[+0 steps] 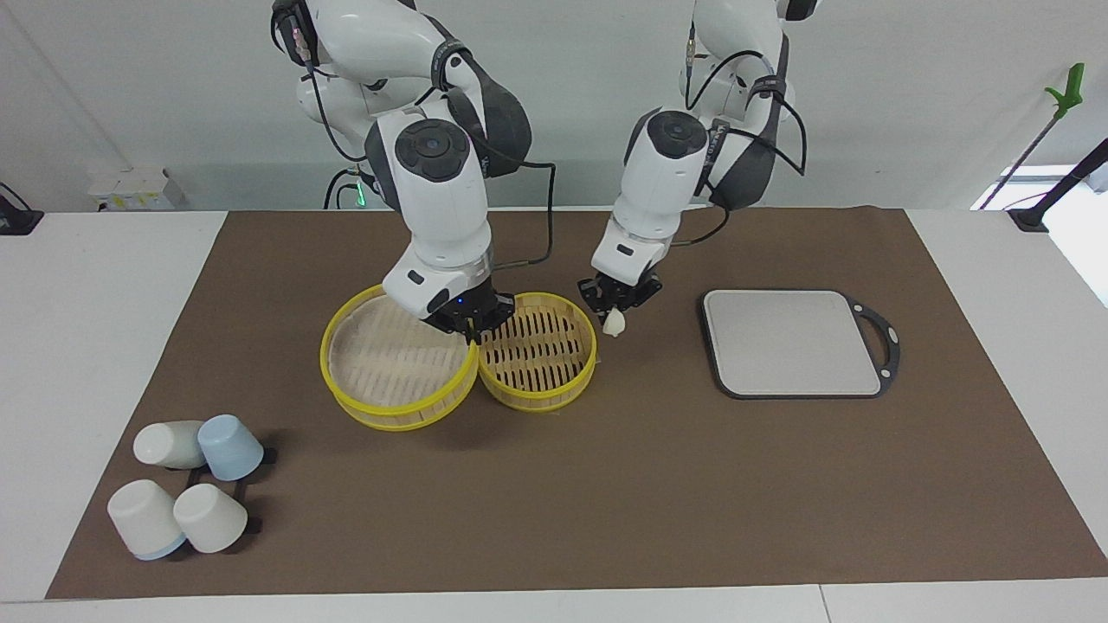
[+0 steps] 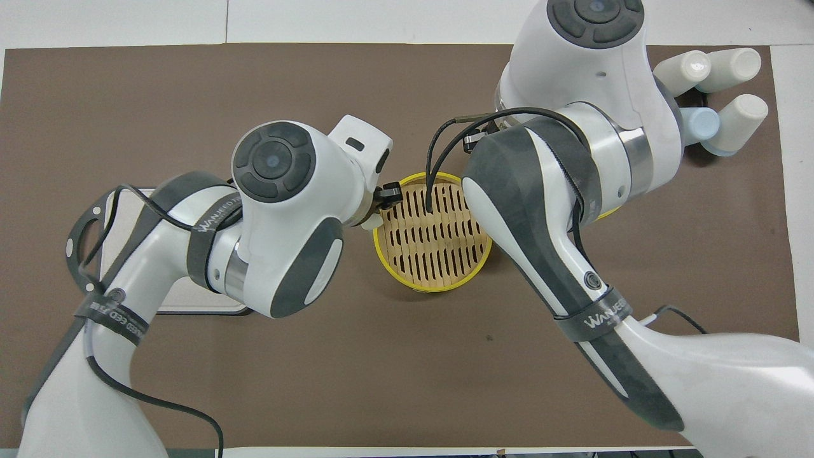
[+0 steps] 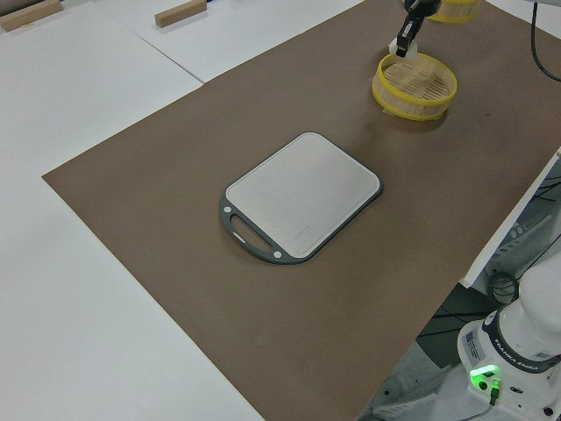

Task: Place bun in steamer
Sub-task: 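Carry the bun into the open yellow steamer with the left gripper and release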

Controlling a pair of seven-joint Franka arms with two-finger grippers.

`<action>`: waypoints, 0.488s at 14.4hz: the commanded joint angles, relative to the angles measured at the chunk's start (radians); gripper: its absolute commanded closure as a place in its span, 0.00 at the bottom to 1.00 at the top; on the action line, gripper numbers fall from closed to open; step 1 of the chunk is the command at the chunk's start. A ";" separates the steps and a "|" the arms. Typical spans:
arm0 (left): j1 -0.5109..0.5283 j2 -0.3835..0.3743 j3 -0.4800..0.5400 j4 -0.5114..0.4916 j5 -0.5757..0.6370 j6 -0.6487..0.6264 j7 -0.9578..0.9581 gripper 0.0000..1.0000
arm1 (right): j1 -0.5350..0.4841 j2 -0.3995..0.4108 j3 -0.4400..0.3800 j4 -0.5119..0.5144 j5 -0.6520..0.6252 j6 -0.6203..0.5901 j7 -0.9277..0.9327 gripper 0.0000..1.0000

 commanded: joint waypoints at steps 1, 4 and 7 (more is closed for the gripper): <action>-0.082 -0.001 0.020 -0.079 -0.015 0.103 -0.021 0.83 | -0.033 -0.022 0.006 -0.018 -0.005 -0.016 -0.024 1.00; -0.145 0.074 0.023 -0.082 -0.003 0.171 -0.076 0.83 | -0.057 -0.029 0.006 -0.034 -0.004 -0.019 -0.044 1.00; -0.180 0.134 0.023 -0.071 0.006 0.222 -0.107 0.82 | -0.078 -0.031 0.008 -0.040 -0.002 -0.021 -0.079 1.00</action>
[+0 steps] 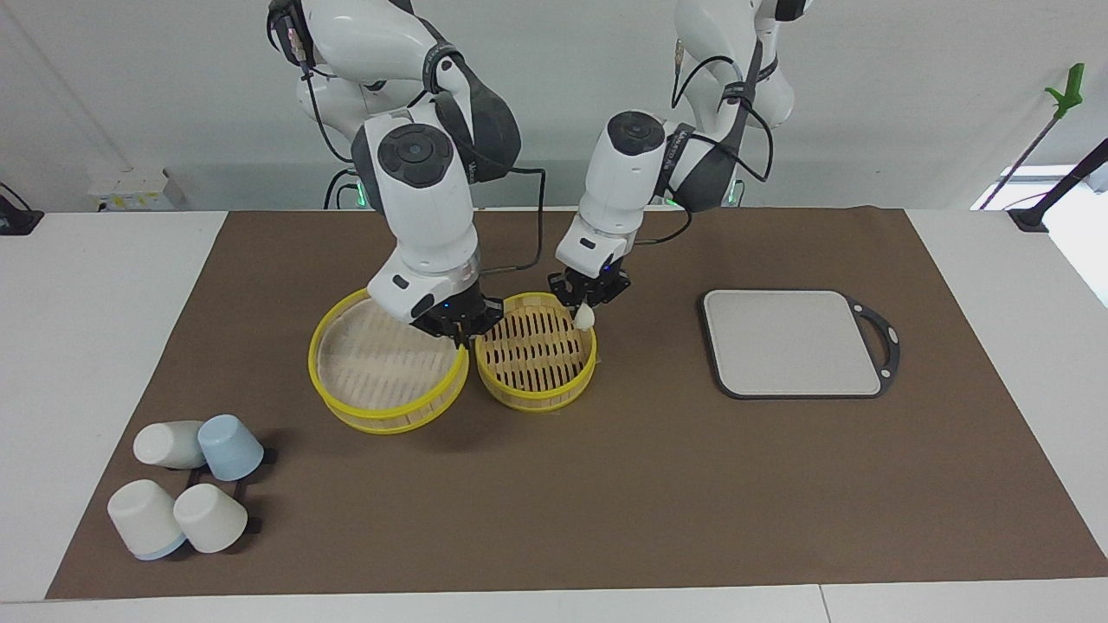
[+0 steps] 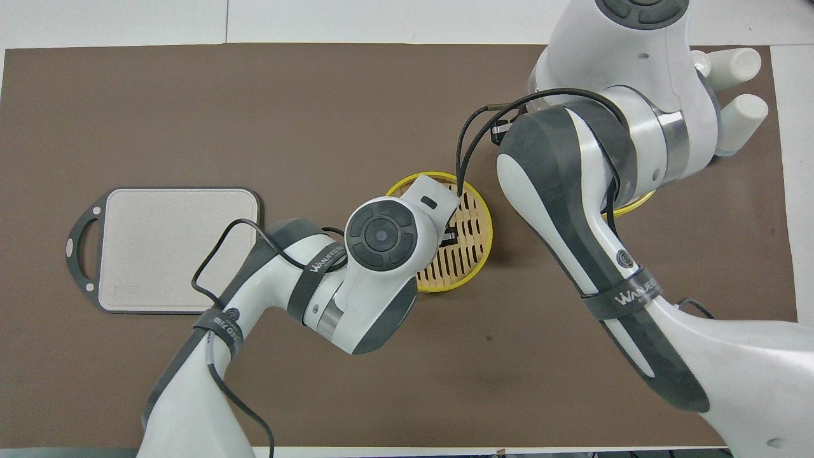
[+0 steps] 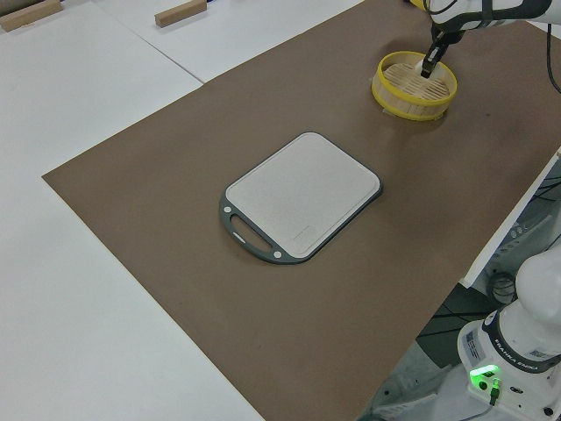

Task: Place bun in steamer
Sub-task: 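Carry the bun into the open yellow steamer with the left gripper and release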

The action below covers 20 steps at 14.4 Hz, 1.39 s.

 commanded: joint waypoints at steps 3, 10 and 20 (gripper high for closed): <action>-0.046 0.061 0.021 0.012 0.006 0.049 -0.025 0.82 | -0.038 -0.036 0.009 -0.036 0.025 -0.007 -0.055 1.00; -0.052 0.072 0.021 0.008 0.006 0.064 -0.039 0.07 | -0.046 -0.037 0.009 -0.045 0.050 0.001 -0.069 1.00; 0.021 -0.052 0.028 0.011 0.008 -0.097 -0.026 0.00 | -0.058 -0.039 0.007 -0.058 0.061 0.025 -0.069 1.00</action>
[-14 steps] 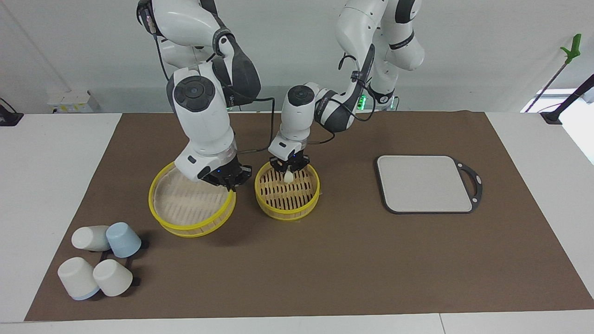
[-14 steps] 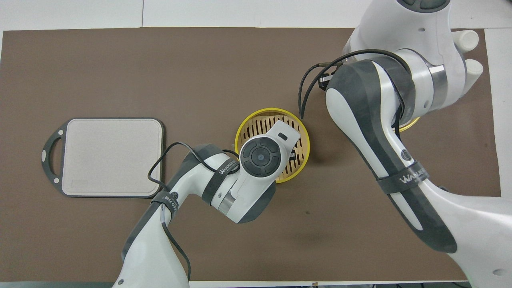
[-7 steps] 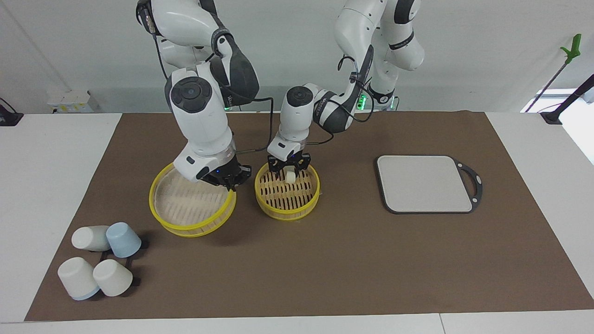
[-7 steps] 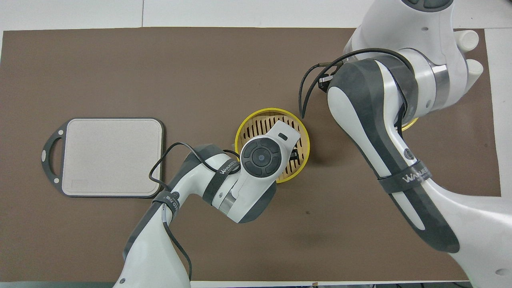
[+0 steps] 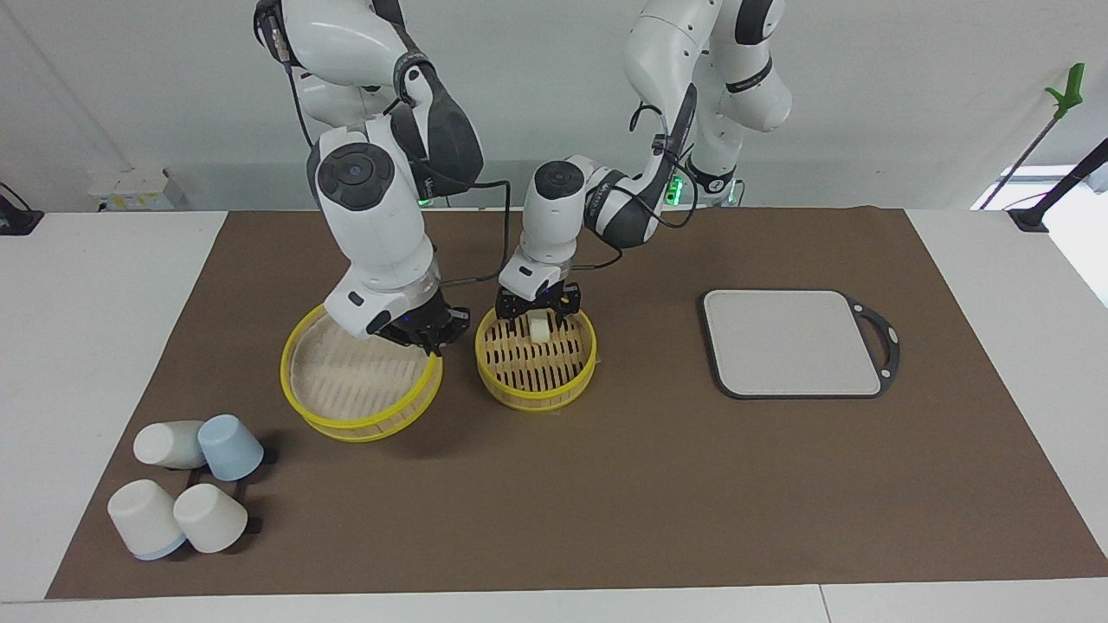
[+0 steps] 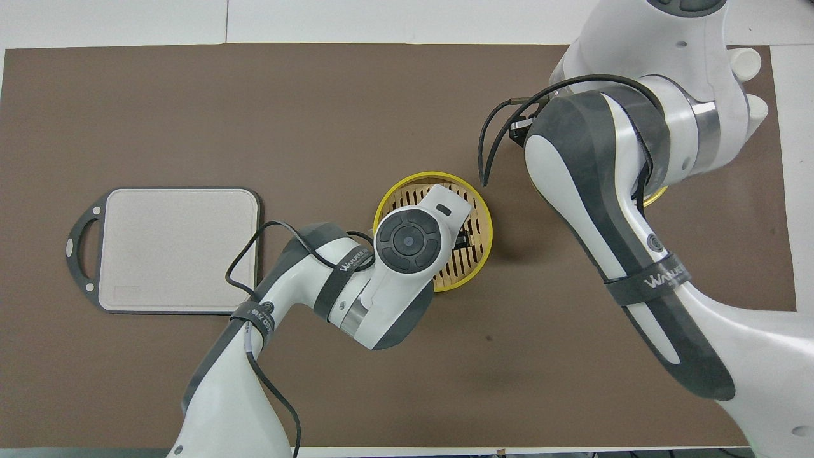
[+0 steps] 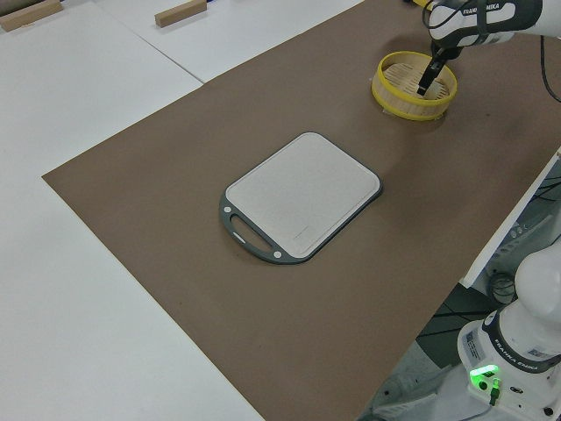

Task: Place bun in steamer
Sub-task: 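Retract the left gripper to rest while the right gripper brings the lid back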

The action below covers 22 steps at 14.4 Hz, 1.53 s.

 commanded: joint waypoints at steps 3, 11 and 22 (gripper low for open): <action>0.110 -0.150 0.003 -0.014 0.008 -0.172 0.026 0.00 | -0.010 -0.036 0.009 -0.045 0.025 0.027 -0.020 1.00; 0.342 -0.329 0.003 -0.017 0.006 -0.406 0.268 0.00 | 0.276 -0.034 0.009 -0.057 0.006 0.133 0.424 1.00; 0.724 -0.474 0.006 0.010 0.015 -0.685 0.779 0.00 | 0.395 0.040 0.011 -0.106 -0.024 0.280 0.560 1.00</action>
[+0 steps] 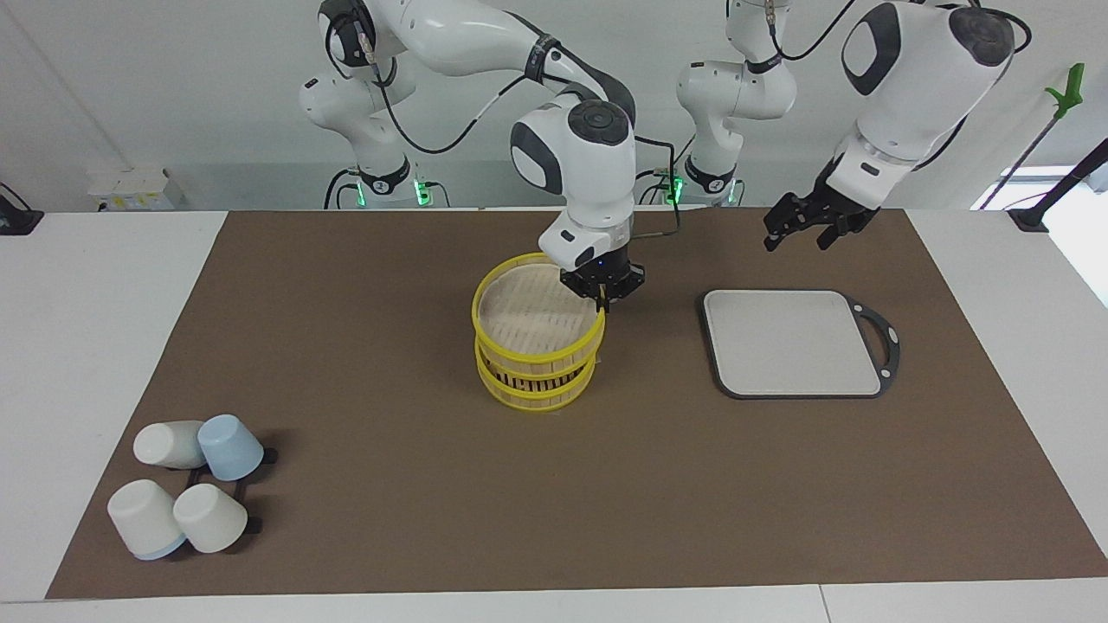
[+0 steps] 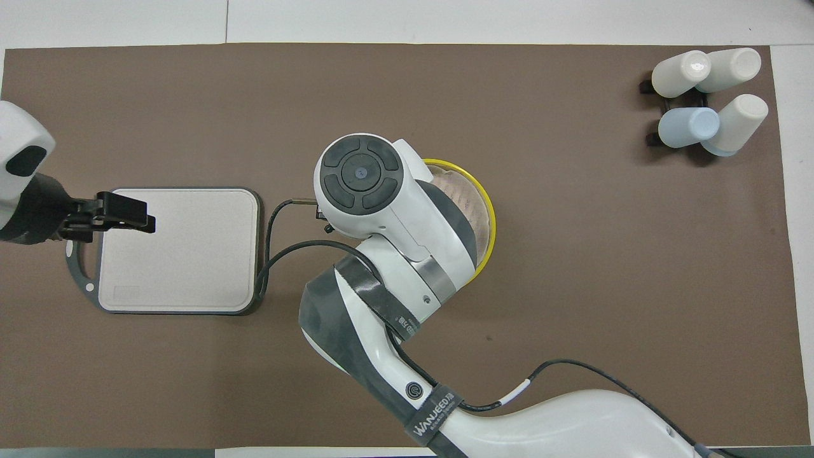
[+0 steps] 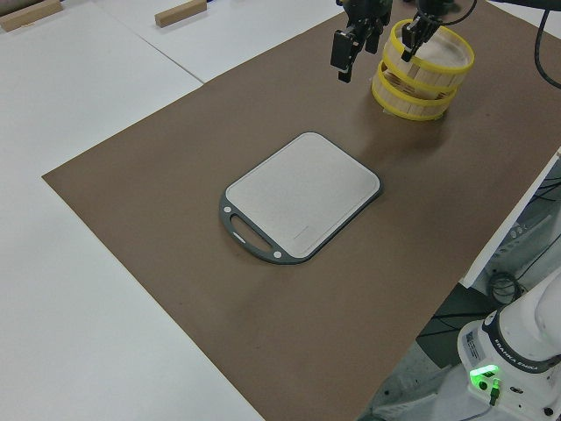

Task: Place bun in steamer
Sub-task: 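Retract the left gripper to rest while the right gripper brings the lid back, then lower the white lid onto the yellow steamer with the right gripper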

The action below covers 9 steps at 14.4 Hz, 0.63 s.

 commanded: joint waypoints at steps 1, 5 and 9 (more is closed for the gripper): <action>0.060 -0.014 -0.013 0.022 0.052 -0.056 0.068 0.00 | -0.003 -0.013 -0.003 -0.042 -0.023 0.013 0.014 1.00; 0.065 -0.015 -0.012 0.042 0.129 -0.078 0.068 0.00 | -0.011 -0.033 -0.003 -0.099 -0.025 0.025 0.000 1.00; 0.086 -0.022 -0.007 0.041 0.129 -0.080 0.070 0.00 | -0.008 -0.042 -0.001 -0.122 -0.025 0.040 -0.002 1.00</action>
